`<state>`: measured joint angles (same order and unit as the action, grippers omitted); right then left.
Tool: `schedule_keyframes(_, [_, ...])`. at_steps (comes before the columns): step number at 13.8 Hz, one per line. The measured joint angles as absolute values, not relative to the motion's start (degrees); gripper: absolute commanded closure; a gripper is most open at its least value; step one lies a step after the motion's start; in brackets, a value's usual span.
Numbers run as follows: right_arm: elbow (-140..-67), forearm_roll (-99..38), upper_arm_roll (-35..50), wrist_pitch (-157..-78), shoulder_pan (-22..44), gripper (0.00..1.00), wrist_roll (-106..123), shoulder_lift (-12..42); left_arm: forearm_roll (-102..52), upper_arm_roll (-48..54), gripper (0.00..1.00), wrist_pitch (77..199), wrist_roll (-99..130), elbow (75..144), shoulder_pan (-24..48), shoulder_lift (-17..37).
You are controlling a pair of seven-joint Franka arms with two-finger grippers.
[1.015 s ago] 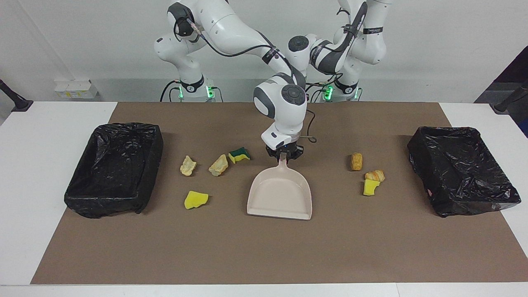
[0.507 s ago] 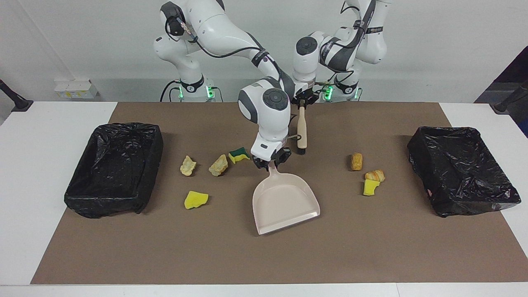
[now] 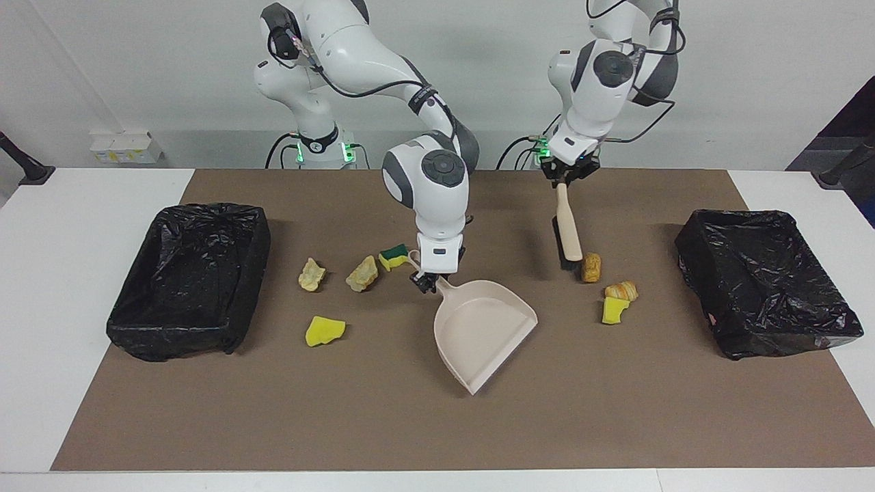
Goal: Sweep and dump trash in bin
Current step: 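Grasp the dustpan with the right gripper while the left gripper grasps the brush, then sweep the bread chunks toward the dustpan with the brush in the left gripper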
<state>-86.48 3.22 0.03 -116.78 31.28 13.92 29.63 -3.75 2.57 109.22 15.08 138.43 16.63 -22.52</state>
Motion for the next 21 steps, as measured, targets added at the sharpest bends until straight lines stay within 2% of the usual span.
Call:
schedule_keyframes(2, [-86.39, 4.12, 0.13, -114.45, 31.36, 1.00, 20.14, 29.54, -3.13, 2.52, 1.00, 109.08, 10.47, 135.30, 8.73, -20.69])
schedule_keyframes(5, [-86.39, 6.95, 0.27, -113.09, 31.61, 1.00, 30.11, 29.01, -0.38, 2.42, 1.00, 109.29, 4.94, 128.84, -1.66, -14.88])
schedule_keyframes(8, [-86.49, 7.21, 0.27, -112.69, 31.81, 1.00, 39.60, 28.85, 1.26, 2.39, 1.00, 111.43, 4.47, 123.92, -5.98, -6.63])
schedule_keyframes(10, [-86.89, 7.21, 0.26, -112.69, 31.81, 0.99, 42.71, 28.81, 1.28, 2.54, 1.00, 114.45, 5.26, 123.67, -6.38, -2.56])
schedule_keyframes(11, [-87.14, 7.21, 0.27, -112.69, 31.84, 0.89, 43.34, 28.81, 1.28, 2.75, 1.00, 114.80, 5.54, 123.73, -6.37, -1.45])
schedule_keyframes(13, [-87.51, 7.21, 0.31, -112.58, 32.01, 0.81, 43.44, 28.80, 1.28, 3.56, 1.00, 114.80, 6.95, 124.63, -6.22, -0.89])
schedule_keyframes(14, [-87.58, 7.21, 0.32, -112.44, 32.08, 0.71, 43.44, 28.79, 1.28, 3.99, 1.00, 114.80, 7.52, 125.21, -5.90, -0.97])
schedule_keyframes(15, [-87.59, 7.22, 0.32, -112.36, 32.11, 0.51, 43.44, 28.75, 1.28, 4.15, 1.00, 114.80, 7.91, 125.72, -5.02, -1.08])
schedule_keyframes(17, [-87.65, 7.22, 0.34, -112.22, 32.15, 0.51, 43.47, 28.61, 1.28, 4.37, 1.00, 115.42, 8.82, 127.74, -2.24, -1.36])
schedule_keyframes(19, [-87.70, 7.26, 0.37, -112.17, 32.24, 0.66, 43.50, 28.47, 1.27, 4.52, 1.00, 118.54, 11.02, 130.22, 0.60, -1.91])
schedule_keyframes(20, [-87.70, 7.31, 0.37, -112.16, 32.28, 0.68, 43.50, 28.40, 0.79, 4.51, 1.00, 119.71, 12.34, 130.86, 2.17, -2.27])
schedule_keyframes(21, [-87.71, 7.34, 0.37, -112.16, 32.31, 0.64, 43.50, 28.37, -0.32, 4.53, 1.00, 120.77, 13.50, 131.09, 3.83, -2.44])
